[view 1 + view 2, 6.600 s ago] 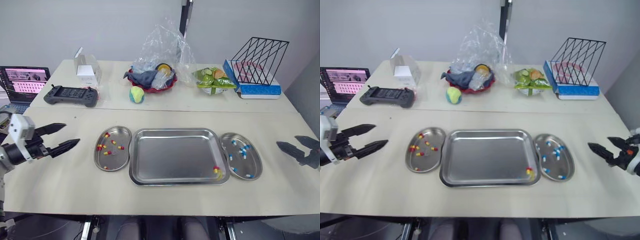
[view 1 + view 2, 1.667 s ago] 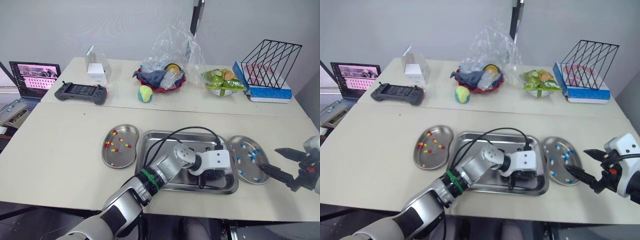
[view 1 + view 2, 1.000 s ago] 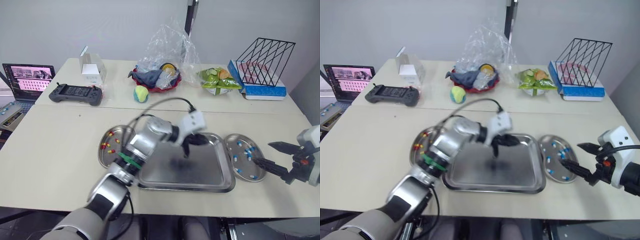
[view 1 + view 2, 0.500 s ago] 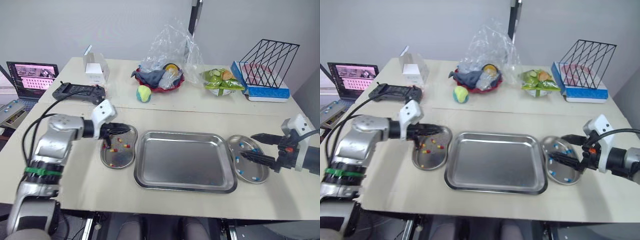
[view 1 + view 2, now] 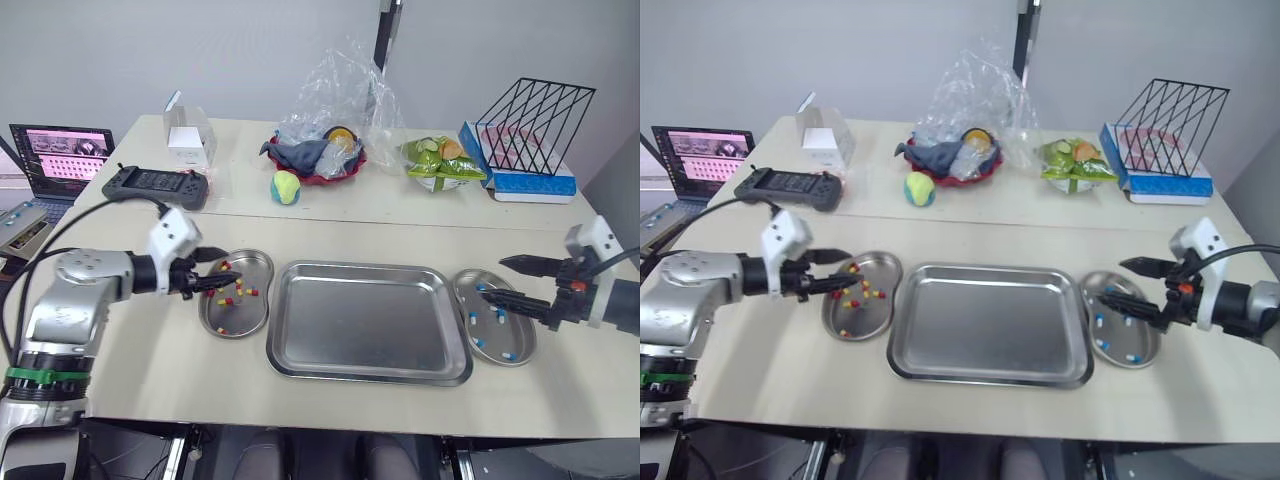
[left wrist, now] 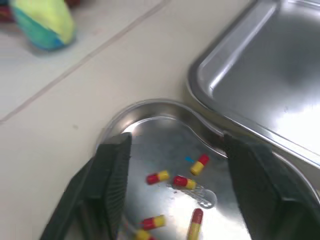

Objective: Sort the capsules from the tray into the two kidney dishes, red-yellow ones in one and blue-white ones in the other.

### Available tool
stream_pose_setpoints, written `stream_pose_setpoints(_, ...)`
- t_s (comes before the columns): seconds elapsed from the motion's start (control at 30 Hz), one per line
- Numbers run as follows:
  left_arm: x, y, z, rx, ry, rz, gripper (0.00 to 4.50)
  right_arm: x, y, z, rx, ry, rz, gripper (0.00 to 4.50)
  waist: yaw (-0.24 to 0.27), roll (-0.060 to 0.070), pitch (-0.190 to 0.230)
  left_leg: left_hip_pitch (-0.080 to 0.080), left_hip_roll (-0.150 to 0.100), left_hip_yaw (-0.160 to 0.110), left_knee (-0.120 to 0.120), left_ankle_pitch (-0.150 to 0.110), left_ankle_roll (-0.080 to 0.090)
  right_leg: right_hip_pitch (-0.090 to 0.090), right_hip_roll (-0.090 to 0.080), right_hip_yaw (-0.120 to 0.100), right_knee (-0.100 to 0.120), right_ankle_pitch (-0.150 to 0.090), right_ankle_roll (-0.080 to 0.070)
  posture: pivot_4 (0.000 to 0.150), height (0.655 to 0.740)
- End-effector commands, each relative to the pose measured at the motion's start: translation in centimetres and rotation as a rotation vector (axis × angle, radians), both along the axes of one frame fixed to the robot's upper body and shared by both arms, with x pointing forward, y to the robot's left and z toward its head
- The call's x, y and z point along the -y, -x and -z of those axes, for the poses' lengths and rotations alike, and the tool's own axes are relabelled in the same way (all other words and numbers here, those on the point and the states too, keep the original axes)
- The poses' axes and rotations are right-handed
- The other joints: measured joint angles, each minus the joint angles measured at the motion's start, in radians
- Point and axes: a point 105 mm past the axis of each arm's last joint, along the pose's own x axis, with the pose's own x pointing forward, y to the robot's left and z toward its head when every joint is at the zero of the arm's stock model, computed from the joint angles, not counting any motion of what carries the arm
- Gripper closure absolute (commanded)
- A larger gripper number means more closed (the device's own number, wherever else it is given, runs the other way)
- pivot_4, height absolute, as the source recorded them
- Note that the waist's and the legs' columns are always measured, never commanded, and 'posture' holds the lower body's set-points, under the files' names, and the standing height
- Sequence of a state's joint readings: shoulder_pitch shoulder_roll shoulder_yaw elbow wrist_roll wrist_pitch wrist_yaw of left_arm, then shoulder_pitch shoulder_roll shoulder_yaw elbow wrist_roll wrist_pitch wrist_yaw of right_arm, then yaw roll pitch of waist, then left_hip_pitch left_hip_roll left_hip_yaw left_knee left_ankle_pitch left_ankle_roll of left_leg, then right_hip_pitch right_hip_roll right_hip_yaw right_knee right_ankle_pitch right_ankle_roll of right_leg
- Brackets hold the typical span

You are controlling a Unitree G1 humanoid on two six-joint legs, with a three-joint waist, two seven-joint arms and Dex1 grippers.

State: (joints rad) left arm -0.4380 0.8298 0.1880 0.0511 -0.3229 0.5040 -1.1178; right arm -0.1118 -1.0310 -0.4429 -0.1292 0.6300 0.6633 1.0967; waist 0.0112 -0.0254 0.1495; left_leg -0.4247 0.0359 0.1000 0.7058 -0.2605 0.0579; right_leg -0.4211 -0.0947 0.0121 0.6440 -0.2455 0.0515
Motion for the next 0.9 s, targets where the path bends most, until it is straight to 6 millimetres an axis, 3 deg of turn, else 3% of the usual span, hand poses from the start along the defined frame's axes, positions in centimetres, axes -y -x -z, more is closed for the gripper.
stream_pose_setpoints(0.03, -3.6, 0.5, -2.3, 0.05, 0.069, -0.097, 0.07, 2.7, -0.1, -1.6, 0.102, -0.004, 0.077, 0.0, -0.001, 0.0, 0.0, 0.0, 0.0, 0.0, 0.0, 0.0, 0.0, 0.0, 0.0, 0.0, 0.0, 0.0, 0.0, 0.15, 0.7204)
stream_pose_setpoints(0.13, -6.5, 1.1, -2.9, 0.086, 0.102, -0.179, 0.03, 5.4, -0.2, -0.8, 0.119, 0.003, 0.164, 0.0, -0.001, 0.0, 0.0, 0.001, 0.0, 0.001, 0.0, 0.0, 0.0, 0.0, 0.0, 0.0, 0.0, 0.0, 0.0, 0.15, 0.7204)
stream_pose_setpoints(0.47, -13.6, 3.0, -1.5, 0.219, 0.023, -0.451, 0.03, 11.4, -0.9, 1.3, 0.21, 0.07, 0.4, 0.0, -0.007, 0.0, 0.0, 0.003, 0.001, 0.005, -0.002, 0.0, -0.001, 0.0, -0.001, 0.001, 0.001, 0.0, -0.001, 0.15, 0.7204)
stream_pose_setpoints(0.9, -13.8, 4.1, -0.7, 0.245, 0.049, -0.475, 0.03, 13.0, -1.4, 1.2, 0.245, 0.042, 0.456, 0.0, -0.016, 0.0, 0.0, 0.005, 0.005, 0.01, -0.004, 0.0, -0.001, -0.001, -0.002, 0.001, 0.001, 0.0, -0.002, 0.15, 0.7204)
